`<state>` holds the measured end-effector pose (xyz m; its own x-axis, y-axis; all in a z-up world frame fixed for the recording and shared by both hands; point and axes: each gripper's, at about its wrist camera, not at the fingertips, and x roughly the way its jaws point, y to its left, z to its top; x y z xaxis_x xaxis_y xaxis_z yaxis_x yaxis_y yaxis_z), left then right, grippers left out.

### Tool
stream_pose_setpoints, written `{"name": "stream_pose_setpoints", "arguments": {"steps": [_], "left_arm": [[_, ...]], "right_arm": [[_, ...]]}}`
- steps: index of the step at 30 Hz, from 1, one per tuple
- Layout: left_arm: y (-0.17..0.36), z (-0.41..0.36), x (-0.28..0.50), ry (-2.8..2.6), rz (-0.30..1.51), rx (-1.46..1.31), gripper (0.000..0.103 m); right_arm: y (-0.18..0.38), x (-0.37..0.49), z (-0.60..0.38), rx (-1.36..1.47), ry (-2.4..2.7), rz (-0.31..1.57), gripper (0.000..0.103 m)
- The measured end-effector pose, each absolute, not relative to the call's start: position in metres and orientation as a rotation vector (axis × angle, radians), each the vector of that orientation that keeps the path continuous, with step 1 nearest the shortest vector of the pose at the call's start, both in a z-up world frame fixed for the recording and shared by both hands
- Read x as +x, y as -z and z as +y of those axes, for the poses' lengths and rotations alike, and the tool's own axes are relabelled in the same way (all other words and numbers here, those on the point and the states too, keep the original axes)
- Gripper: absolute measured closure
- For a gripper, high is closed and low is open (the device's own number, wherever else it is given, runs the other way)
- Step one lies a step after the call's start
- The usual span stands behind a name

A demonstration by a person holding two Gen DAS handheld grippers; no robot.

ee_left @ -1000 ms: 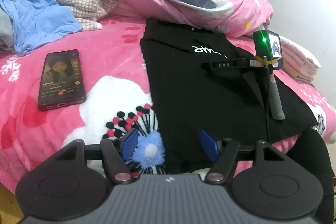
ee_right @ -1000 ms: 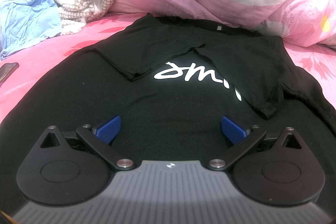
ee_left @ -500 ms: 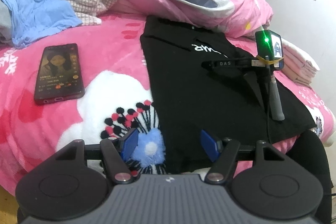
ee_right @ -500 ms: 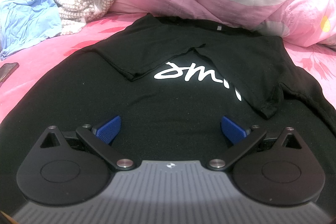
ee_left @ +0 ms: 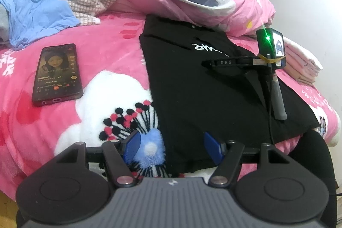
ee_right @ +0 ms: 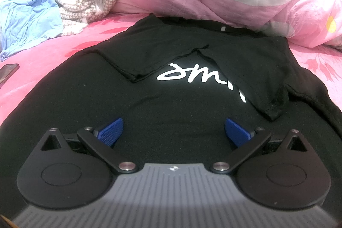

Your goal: Fold clothes

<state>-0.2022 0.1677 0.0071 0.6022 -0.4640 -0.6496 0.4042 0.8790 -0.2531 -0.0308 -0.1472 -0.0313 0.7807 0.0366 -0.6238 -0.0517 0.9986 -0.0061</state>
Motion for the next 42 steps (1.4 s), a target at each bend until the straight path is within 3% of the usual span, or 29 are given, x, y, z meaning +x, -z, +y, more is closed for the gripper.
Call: {"name": "stream_pose_setpoints", "arguments": {"steps": [42], "left_arm": [[-0.0037,0.1608,-0.1978,0.477,0.794,-0.070,0.036]], "right_arm": [[0.0312,-0.0304,-0.1466,-0.022,-0.046,0.671,0.001]]}}
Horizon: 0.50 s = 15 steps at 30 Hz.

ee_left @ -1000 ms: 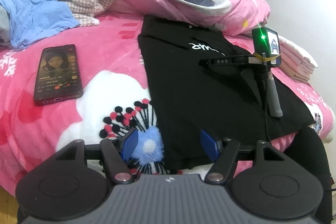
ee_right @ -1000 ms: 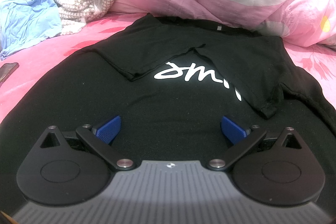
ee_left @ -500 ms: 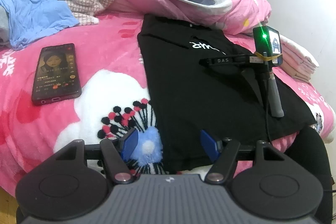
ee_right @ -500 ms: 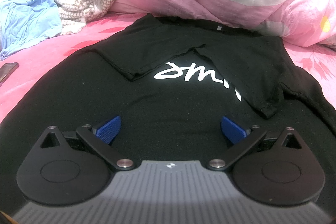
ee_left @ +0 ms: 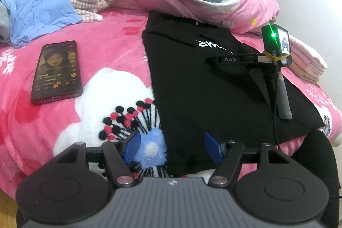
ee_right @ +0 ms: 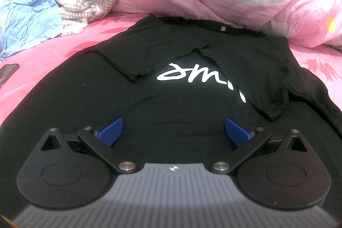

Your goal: Fold clothes

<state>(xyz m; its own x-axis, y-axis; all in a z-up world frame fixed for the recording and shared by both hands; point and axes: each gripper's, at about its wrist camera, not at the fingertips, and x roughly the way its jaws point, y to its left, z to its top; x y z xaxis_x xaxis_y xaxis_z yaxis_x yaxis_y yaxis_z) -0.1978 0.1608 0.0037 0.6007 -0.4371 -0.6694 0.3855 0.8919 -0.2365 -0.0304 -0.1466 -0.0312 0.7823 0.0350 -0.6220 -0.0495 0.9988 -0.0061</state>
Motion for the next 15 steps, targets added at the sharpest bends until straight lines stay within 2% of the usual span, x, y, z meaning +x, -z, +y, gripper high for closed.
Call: {"name": "stream_pose_setpoints", "arguments": {"steps": [15], "left_arm": [[0.0022,0.1554,-0.1901,0.425,0.770,-0.100,0.036]], "right_arm": [[0.0309,-0.0305,-0.1461,-0.022,-0.044,0.671,0.001]]}}
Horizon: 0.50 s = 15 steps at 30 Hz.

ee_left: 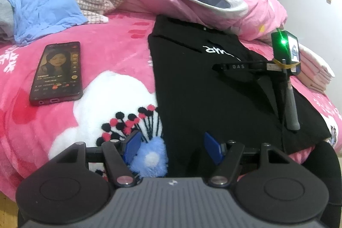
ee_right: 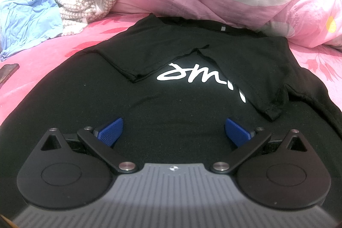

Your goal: Fold clothes

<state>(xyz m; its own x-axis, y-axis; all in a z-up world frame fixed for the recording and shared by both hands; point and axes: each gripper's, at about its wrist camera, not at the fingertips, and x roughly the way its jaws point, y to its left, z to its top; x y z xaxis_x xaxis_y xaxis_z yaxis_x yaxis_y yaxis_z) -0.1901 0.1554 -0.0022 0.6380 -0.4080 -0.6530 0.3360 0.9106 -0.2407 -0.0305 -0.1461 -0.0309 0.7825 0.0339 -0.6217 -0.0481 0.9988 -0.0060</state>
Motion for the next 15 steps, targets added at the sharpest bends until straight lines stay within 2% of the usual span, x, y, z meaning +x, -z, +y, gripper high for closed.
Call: {"name": "stream_pose_setpoints", "arguments": {"steps": [11,15], "left_arm": [[-0.003,0.151,-0.202,0.311,0.767,-0.096,0.034],[-0.006,0.144,-0.209,0.264,0.762,-0.066,0.030]], "right_arm": [[0.031,-0.031,-0.146,-0.021,-0.044,0.670,0.001],[0.031,-0.031,-0.146,-0.022,-0.044,0.669,0.001]]}}
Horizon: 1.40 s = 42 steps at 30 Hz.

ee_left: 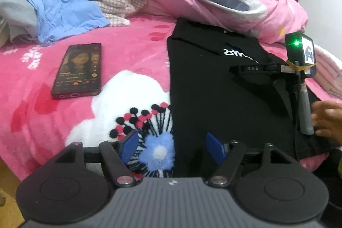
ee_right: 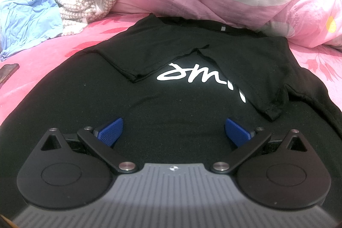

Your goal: Fold clothes

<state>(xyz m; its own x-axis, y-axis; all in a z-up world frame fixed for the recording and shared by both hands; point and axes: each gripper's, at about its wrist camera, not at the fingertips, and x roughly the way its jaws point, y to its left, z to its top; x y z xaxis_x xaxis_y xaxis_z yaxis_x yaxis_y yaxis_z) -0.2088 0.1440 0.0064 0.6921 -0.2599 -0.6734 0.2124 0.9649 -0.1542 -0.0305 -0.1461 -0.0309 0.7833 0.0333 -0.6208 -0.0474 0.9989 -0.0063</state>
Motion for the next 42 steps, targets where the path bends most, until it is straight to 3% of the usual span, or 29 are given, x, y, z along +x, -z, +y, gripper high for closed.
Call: {"name": "stream_pose_setpoints", "arguments": {"steps": [10,17,24,32,42], "left_arm": [[-0.006,0.131,-0.223,0.181,0.796,-0.093,0.024],[-0.007,0.130,-0.242,0.203,0.823,-0.088,0.008],[-0.002,0.127,-0.252,0.224,0.863,-0.147,0.006],[-0.001,0.127,-0.249,0.260,0.810,-0.176,0.005],[0.006,0.129,-0.242,0.250,0.749,-0.148,0.006]], "right_arm": [[0.032,-0.031,-0.145,-0.021,-0.041,0.664,0.001],[0.032,-0.031,-0.145,-0.021,-0.039,0.665,0.001],[0.025,-0.034,-0.152,0.001,-0.072,0.695,0.001],[-0.001,-0.136,-0.167,-0.027,-0.087,0.613,0.001],[-0.012,-0.245,-0.179,0.289,-0.026,0.627,0.001]]}}
